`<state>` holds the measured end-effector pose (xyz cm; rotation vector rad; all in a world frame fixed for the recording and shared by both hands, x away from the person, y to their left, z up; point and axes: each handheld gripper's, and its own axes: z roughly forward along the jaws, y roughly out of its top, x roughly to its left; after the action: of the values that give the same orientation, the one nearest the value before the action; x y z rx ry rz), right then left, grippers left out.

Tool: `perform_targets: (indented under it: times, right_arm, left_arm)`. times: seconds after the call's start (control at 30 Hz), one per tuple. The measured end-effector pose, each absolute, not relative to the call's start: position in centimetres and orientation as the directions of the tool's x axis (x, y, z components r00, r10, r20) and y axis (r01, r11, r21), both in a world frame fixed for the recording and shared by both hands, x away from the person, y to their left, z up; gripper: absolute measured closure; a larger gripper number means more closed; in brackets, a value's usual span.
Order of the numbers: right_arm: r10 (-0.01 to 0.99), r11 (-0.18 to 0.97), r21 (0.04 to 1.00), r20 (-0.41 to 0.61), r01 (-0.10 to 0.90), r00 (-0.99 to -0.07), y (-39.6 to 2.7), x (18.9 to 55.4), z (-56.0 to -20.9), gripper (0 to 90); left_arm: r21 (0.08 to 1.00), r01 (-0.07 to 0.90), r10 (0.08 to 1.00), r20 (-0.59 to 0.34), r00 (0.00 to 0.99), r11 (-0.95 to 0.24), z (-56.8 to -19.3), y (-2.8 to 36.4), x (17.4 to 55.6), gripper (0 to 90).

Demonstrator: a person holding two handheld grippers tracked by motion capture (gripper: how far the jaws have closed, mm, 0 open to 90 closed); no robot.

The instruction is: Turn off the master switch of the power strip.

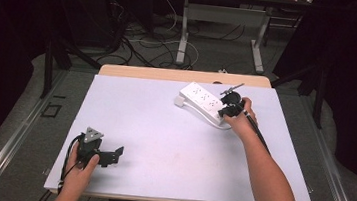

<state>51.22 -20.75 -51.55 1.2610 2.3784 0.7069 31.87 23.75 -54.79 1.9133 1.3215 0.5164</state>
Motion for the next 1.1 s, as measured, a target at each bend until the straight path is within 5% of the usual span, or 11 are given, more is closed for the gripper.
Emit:
perform_targets:
  times: [0.4, 1.1]
  right_arm:
    - [0.837, 0.483, 0.584, -0.089, 0.652, -0.541, -20.37, 51.07, -51.57, 56.2]
    - [0.806, 0.500, 0.605, -0.064, 0.620, -0.588, -20.40, 50.33, -50.80, 46.6]
  left_arm:
    - [0.759, 0.619, 0.917, -0.076, 0.390, -0.200, -54.83, 23.75, 31.90, 0.8]
    - [0.754, 0.624, 0.916, -0.076, 0.393, -0.205, -54.87, 23.68, 32.00, 0.8]
